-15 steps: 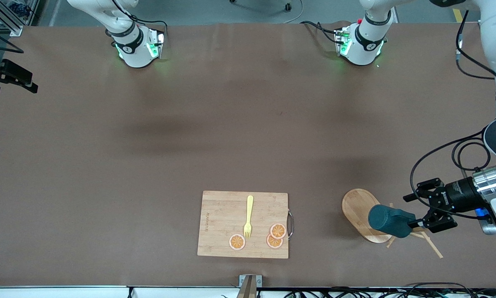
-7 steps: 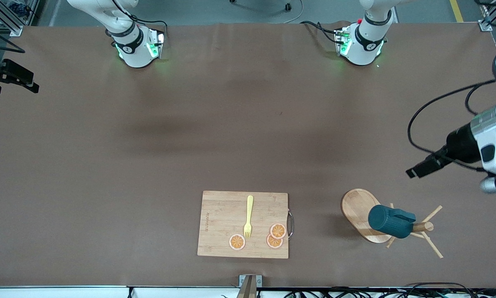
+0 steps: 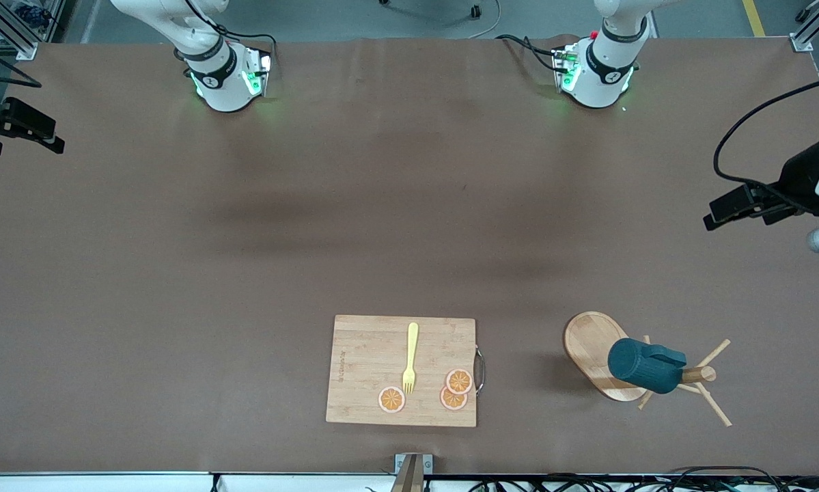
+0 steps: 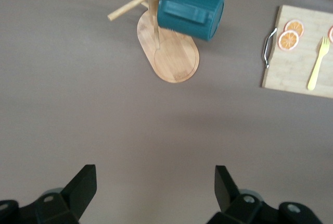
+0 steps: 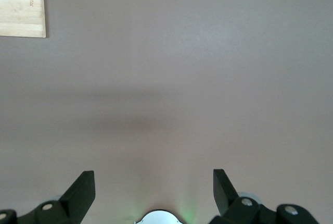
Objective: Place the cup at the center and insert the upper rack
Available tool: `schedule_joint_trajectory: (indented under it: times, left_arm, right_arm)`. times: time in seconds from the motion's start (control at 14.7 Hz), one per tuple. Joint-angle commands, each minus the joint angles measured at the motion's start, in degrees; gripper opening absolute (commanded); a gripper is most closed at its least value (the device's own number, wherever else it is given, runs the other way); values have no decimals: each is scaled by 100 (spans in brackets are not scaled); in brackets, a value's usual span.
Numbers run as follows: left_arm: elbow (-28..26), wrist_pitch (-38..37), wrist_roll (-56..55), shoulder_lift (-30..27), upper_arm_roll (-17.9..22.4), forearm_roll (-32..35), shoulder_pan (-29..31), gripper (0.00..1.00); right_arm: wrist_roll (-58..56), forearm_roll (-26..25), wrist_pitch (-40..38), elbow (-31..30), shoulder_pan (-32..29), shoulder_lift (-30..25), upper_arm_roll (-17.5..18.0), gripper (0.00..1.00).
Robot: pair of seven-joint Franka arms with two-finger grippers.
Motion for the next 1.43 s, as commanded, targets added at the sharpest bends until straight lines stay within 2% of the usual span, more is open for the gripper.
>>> schedule_joint_trajectory:
  times: [0.0,0.14,0.41,0.68,0.89,1.36]
  left_arm:
    - [-538,-66,105,-559,437,90,-539,100]
    - [-951,-13,166,-918,1429,64,-1531,100]
    - [-2128,539,675,-1797,2460,2,-2449,100]
    - [-2403,479,703,-2142,2515,2,-2564,100]
    - [-2149,277,738,-2046,2471,-15,-2547,100]
    - [-2043,268,738,-1967,2462,-68,-2547,100]
  right_arm:
    - [-23,-120,21,-145,60,-168,-12,100]
    - [-14,-120,12,-154,60,-168,-12,100]
    - [-14,-112,12,-145,60,-168,-12,100]
    - [-5,-85,-5,-154,60,-168,-3,100]
    - [-5,-59,3,-154,60,-168,-12,100]
    - [-5,-68,3,-154,51,-168,-20,100]
